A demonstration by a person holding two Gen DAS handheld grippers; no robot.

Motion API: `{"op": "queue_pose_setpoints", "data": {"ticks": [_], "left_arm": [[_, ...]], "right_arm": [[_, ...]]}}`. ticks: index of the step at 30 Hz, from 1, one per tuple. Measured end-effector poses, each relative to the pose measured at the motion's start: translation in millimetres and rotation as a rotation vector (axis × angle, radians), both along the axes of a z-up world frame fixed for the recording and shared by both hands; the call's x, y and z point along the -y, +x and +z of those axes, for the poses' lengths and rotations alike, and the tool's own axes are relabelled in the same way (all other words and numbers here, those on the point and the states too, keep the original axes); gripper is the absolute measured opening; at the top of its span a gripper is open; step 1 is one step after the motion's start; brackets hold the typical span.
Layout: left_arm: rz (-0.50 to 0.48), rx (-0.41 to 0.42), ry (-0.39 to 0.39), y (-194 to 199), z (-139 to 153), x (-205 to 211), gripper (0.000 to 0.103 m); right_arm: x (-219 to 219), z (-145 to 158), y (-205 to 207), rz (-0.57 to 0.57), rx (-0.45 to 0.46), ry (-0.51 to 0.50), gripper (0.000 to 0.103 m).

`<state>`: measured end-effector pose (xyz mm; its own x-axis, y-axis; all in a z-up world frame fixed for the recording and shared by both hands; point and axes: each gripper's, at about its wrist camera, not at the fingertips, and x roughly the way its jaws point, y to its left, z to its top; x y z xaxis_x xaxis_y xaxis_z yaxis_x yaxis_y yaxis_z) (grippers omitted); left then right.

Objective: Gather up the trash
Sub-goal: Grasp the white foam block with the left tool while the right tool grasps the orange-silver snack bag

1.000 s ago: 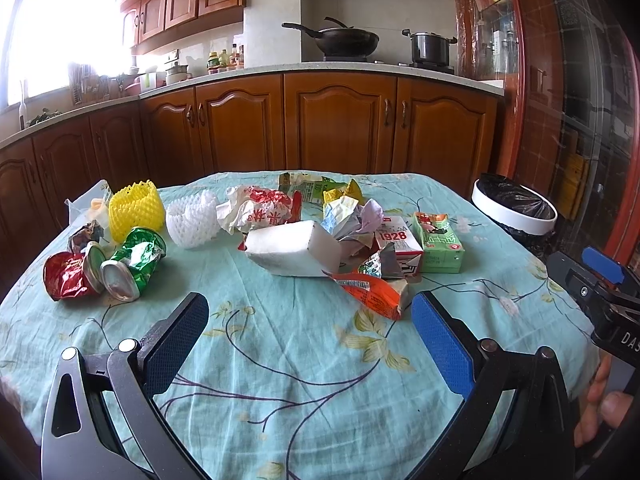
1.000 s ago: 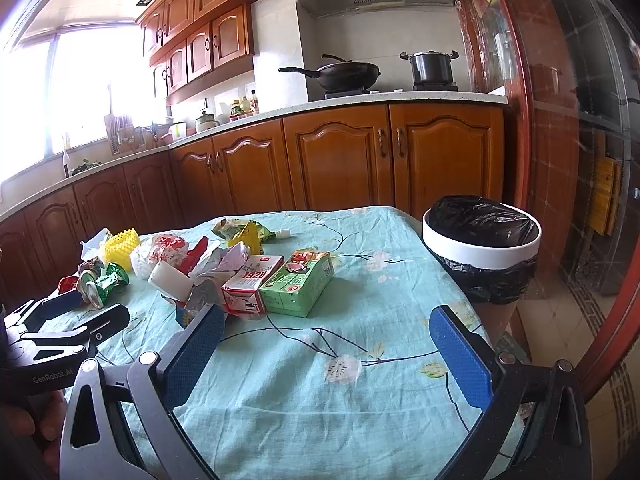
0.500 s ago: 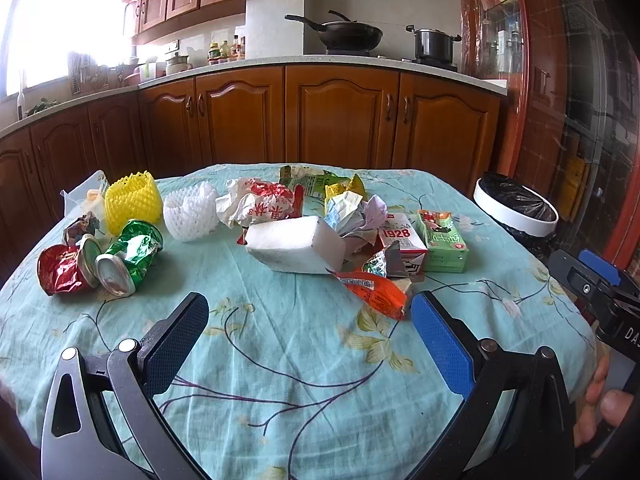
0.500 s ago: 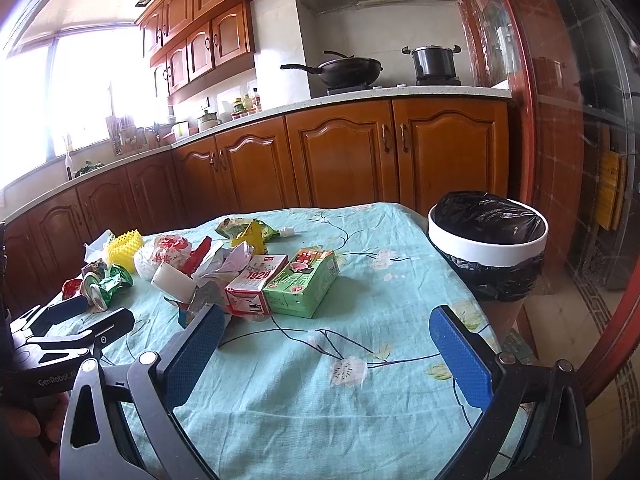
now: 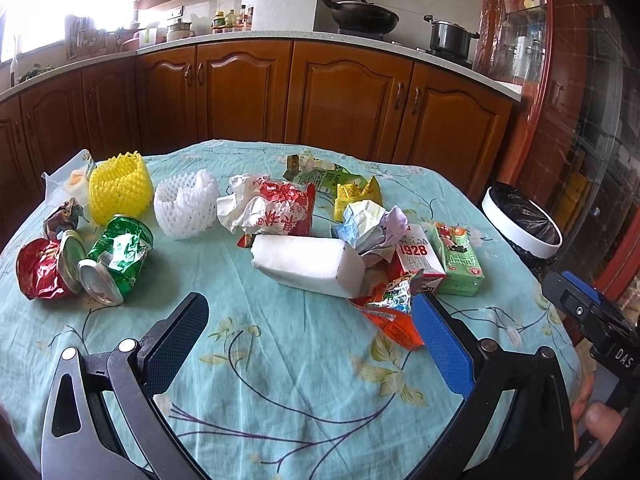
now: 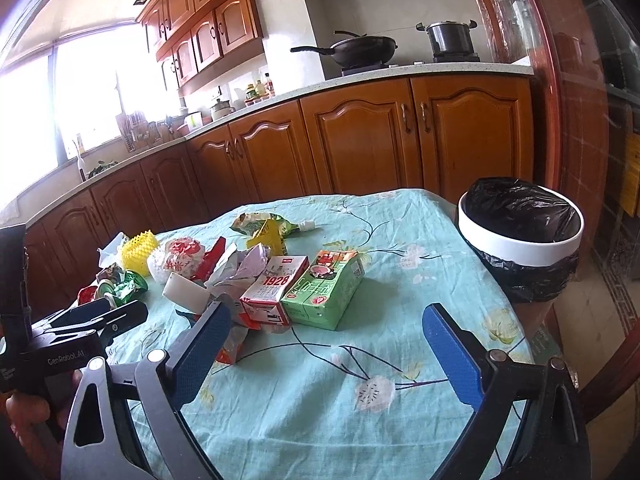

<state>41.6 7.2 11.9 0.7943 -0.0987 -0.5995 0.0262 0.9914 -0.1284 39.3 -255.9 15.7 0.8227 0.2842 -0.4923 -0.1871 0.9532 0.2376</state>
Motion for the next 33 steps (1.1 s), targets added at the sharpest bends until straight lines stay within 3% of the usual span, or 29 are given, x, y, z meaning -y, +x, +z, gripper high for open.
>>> {"op": "queue_pose_setpoints", "data": {"ticks": [5, 14, 22, 23, 25, 26, 29, 33], "left_arm": [[-0.008, -0.077, -0.100, 22.7, -0.6, -10.8, 0.103], [0.017, -0.135, -0.179, 50.2, 1.3, -33.7, 0.103], [0.003, -0.178, -0.213, 67.3, 1.2, -40.1, 0.103], [-0.002, -0.184, -0.208, 69.6, 1.1, -39.1, 0.103], [-0.003, -0.197, -0.191, 75.8, -0.4, -35.5, 0.103], [-0.002, -0.205, -0.185, 78.4, -1.8, -33.7, 0.103], [-0.004, -0.233, -0.194, 85.4, -7.7, -31.1, 0.103], [-0.026, -0.261, -0.178, 87.3, -17.1, -23.4, 0.085]], "right_arm": [[-10.7, 0.7, 13.8, 0.047, -0.029, 0.003, 0.078], [-57.3, -16.1, 20.2, 0.245, -0.080, -0.003, 0.052], [-108.6, -34.4, 26.0, 0.387, -0.116, -0.068, 0.048], [-112.8, -37.6, 29.5, 0.395, -0.125, -0.074, 0.044], [-116.4, -46.5, 38.4, 0.400, -0.162, -0.080, 0.024], [-115.6, -49.8, 41.8, 0.392, -0.181, -0.078, 0.006], [-103.3, -46.1, 39.6, 0.380, -0.165, -0.041, 0.003], [-75.9, -29.2, 25.6, 0.358, -0.123, 0.006, 0.002]]}}
